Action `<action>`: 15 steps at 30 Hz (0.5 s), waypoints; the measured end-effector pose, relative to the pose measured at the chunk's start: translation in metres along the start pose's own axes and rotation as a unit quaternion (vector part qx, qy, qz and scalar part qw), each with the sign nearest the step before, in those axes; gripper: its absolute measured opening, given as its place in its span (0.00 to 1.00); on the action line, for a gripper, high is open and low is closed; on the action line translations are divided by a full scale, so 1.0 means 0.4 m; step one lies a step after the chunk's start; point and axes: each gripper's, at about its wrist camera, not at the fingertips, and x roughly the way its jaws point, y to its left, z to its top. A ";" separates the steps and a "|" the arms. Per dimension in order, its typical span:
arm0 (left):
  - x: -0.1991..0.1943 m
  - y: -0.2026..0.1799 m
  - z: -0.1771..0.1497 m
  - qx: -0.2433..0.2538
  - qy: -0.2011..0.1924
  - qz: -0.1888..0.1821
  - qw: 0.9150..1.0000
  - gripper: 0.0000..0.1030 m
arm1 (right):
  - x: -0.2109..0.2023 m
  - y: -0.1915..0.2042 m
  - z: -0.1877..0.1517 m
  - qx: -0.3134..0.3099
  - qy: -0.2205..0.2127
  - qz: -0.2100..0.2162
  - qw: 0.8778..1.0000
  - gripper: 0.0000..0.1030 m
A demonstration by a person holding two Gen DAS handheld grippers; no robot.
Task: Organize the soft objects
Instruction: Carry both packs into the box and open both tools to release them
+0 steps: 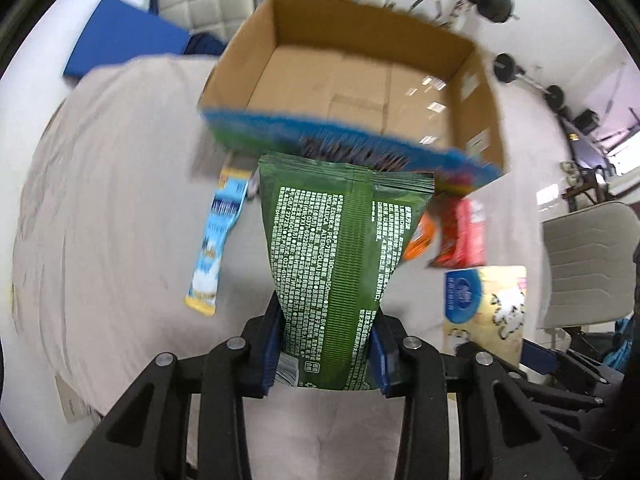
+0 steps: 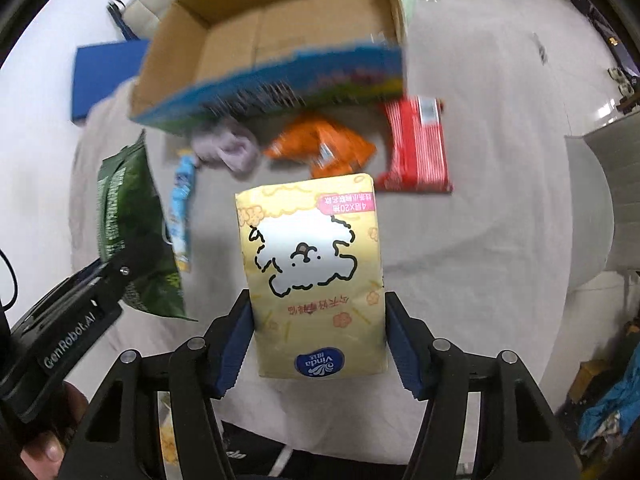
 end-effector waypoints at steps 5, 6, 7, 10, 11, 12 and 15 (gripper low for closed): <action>-0.093 -0.010 0.093 0.019 -0.020 -0.043 0.999 0.33 | -0.091 0.037 0.068 0.009 -0.039 0.013 0.999 0.63; -0.102 -0.009 0.114 0.020 -0.020 -0.052 0.998 0.33 | -0.115 0.046 0.084 0.010 -0.047 0.014 0.999 0.63; -0.114 -0.003 0.133 0.022 -0.020 -0.060 0.998 0.33 | -0.130 0.057 0.100 0.010 -0.053 0.013 0.998 0.63; -0.109 -0.008 0.225 0.038 -0.021 -0.066 0.997 0.33 | -0.160 0.098 0.165 0.010 -0.072 0.001 0.997 0.63; -0.114 0.000 0.255 0.040 -0.019 -0.071 0.996 0.33 | -0.165 0.106 0.191 0.012 -0.077 -0.003 0.997 0.63; -0.107 0.003 0.283 0.041 -0.015 -0.076 0.996 0.33 | -0.160 0.115 0.216 0.013 -0.081 -0.007 0.997 0.63; -0.063 0.004 0.379 0.044 0.001 -0.086 0.995 0.33 | -0.152 0.135 0.317 0.017 -0.094 -0.027 0.995 0.63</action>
